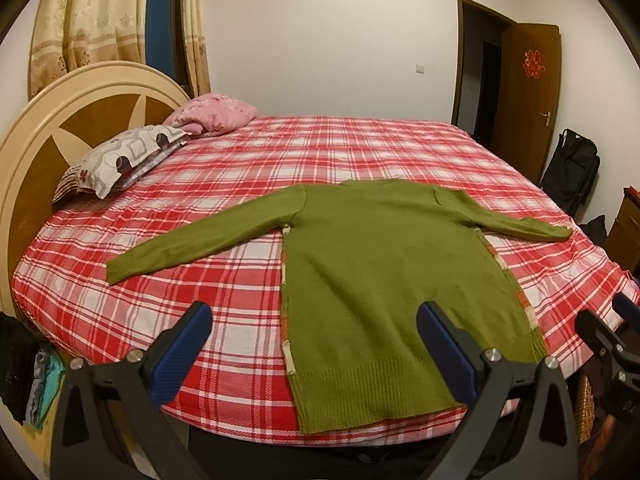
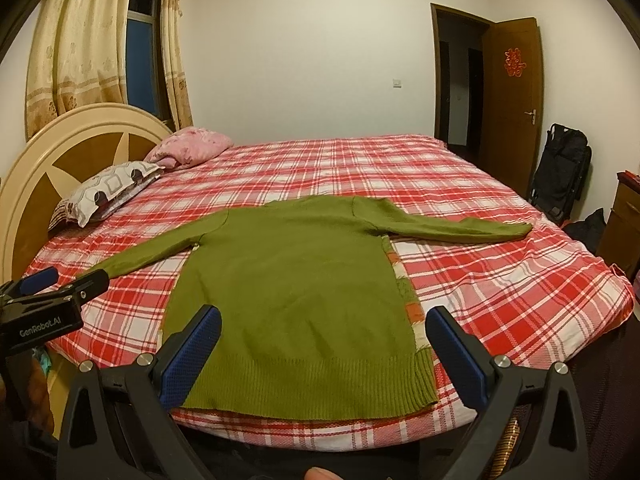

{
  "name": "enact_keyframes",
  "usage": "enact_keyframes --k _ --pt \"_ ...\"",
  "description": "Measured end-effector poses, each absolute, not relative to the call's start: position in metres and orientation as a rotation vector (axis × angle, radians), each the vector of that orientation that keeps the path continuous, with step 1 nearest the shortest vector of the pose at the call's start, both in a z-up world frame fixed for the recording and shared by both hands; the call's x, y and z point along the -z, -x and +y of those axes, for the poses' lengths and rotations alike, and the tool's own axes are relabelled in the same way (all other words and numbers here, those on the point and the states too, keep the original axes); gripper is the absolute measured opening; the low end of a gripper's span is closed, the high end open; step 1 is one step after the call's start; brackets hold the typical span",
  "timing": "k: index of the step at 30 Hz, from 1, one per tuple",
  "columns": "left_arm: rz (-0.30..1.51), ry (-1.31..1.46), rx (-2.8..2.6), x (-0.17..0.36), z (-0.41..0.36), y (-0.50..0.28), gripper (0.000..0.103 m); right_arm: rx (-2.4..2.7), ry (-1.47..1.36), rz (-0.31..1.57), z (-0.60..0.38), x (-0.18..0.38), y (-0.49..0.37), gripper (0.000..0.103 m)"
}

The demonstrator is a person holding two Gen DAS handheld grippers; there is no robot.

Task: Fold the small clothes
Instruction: 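Reach the right gripper to the sleeve cuff and close on it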

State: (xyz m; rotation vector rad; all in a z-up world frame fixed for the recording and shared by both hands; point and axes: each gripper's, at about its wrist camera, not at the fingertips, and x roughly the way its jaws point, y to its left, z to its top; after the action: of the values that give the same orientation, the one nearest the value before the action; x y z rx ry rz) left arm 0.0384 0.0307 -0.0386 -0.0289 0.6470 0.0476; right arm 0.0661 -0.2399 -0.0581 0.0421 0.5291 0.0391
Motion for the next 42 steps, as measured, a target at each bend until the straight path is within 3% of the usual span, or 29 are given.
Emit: enact_keyframes --k 16,26,31,42 --pt "0.722 -0.115 -0.034 0.085 0.039 -0.146 0.103 -0.022 -0.151 0.686 -0.321 0.116 -0.167 0.102" --pt "0.713 -0.126 -0.102 0.107 0.046 -0.228 0.103 0.265 -0.379 0.715 -0.497 0.12 -0.278 0.062" --pt "0.734 -0.088 -0.125 0.122 0.051 -0.258 0.103 0.392 -0.457 0.695 -0.569 0.122 -0.31 0.061" --pt "0.804 -0.062 -0.182 0.156 0.059 -0.302 0.103 0.521 -0.636 0.757 -0.674 0.167 -0.362 0.048"
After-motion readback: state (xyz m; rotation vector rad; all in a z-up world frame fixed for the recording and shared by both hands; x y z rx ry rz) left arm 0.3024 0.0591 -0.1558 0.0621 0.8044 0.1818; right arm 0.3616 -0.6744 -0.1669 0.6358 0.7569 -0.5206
